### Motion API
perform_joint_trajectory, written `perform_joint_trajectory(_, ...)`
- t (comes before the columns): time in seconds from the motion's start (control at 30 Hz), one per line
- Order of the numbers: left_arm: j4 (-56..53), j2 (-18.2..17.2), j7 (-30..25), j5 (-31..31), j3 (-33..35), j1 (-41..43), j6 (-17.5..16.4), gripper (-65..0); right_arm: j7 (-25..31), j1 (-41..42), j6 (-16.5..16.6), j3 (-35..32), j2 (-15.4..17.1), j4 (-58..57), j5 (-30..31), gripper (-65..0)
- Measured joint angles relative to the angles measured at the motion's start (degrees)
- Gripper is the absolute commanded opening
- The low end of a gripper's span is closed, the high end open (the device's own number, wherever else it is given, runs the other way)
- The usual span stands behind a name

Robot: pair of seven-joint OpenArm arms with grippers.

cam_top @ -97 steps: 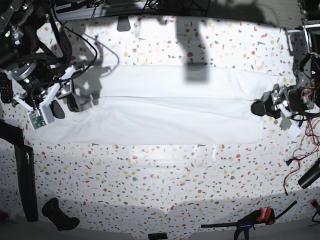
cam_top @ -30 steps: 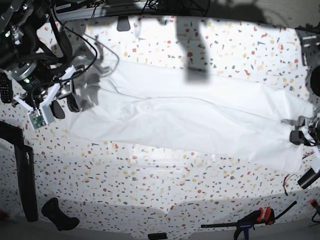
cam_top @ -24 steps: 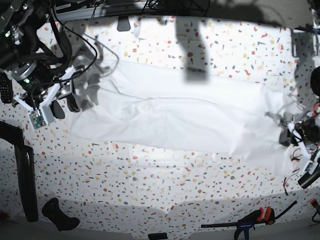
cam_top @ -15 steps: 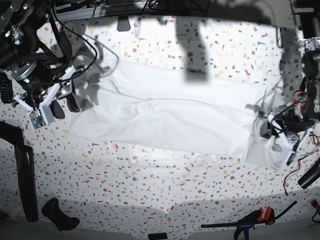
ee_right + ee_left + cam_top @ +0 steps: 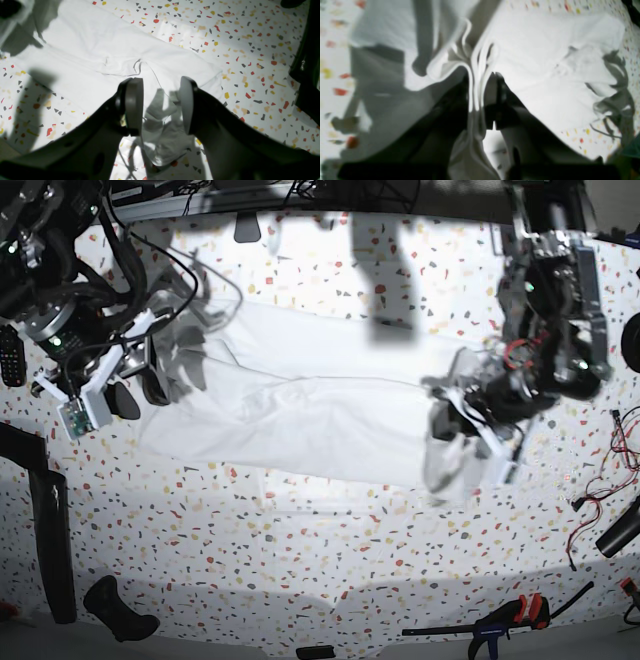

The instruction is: Fold the T-shirt properly

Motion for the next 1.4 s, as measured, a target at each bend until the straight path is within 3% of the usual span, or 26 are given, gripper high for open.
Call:
perform_joint_trajectory(0.13,-0.02,0.76,-7.98,8.94,6.05,1.14,0.46,-65.0,0.0,0.0,0.0,0.0,0.0,0.0,-0.02,-40.9)
perform_joint_trajectory(0.27,-0.04,0.79,-10.49,14.6,10.93,0.37,4.9,-65.0,0.0,0.0,0.0,0.0,0.0,0.0,0.15,-40.9)
perform_joint_trajectory(0.47,-0.35,0.81,-10.43,19.98,14.16,0.52,5.25,-65.0,0.0,0.0,0.0,0.0,0.0,0.0,0.15,-40.9)
perform_joint_trajectory(0.8,-0.35,0.76,-9.31,18.36,14.14,0.5,4.44,-65.0,0.0,0.0,0.0,0.0,0.0,0.0,0.17,-40.9)
perform_joint_trajectory(0.83,-0.35,0.76,-8.92,18.18,14.14,0.5,4.42,-60.3,0.0,0.0,0.0,0.0,0.0,-0.02,0.17,-40.9)
perform_joint_trajectory(0.9,-0.35,0.74,-8.96,17.55,14.12,0.5,4.44,-45.0,0.0,0.0,0.0,0.0,0.0,0.0,0.2,-40.9)
perform_joint_trajectory(0.97,-0.35,0.76,-9.18,14.71,14.08,0.5,4.44,-37.3,0.0,0.0,0.0,0.0,0.0,0.0,0.17,-40.9)
perform_joint_trajectory(1.1,-0.35,0.76,-9.18,8.48,14.14,0.46,3.5,-36.8,0.0,0.0,0.0,0.0,0.0,0.0,0.17,-40.9)
perform_joint_trajectory(1.23,-0.35,0.76,-9.01,7.54,14.14,-0.02,0.11,-36.8,0.0,0.0,0.0,0.0,0.0,0.0,0.17,-40.9)
perform_joint_trajectory(1.4,-0.35,0.59,-9.81,19.15,14.14,-4.0,-0.04,-36.9,0.0,0.0,0.0,0.0,0.0,0.0,0.17,-40.9)
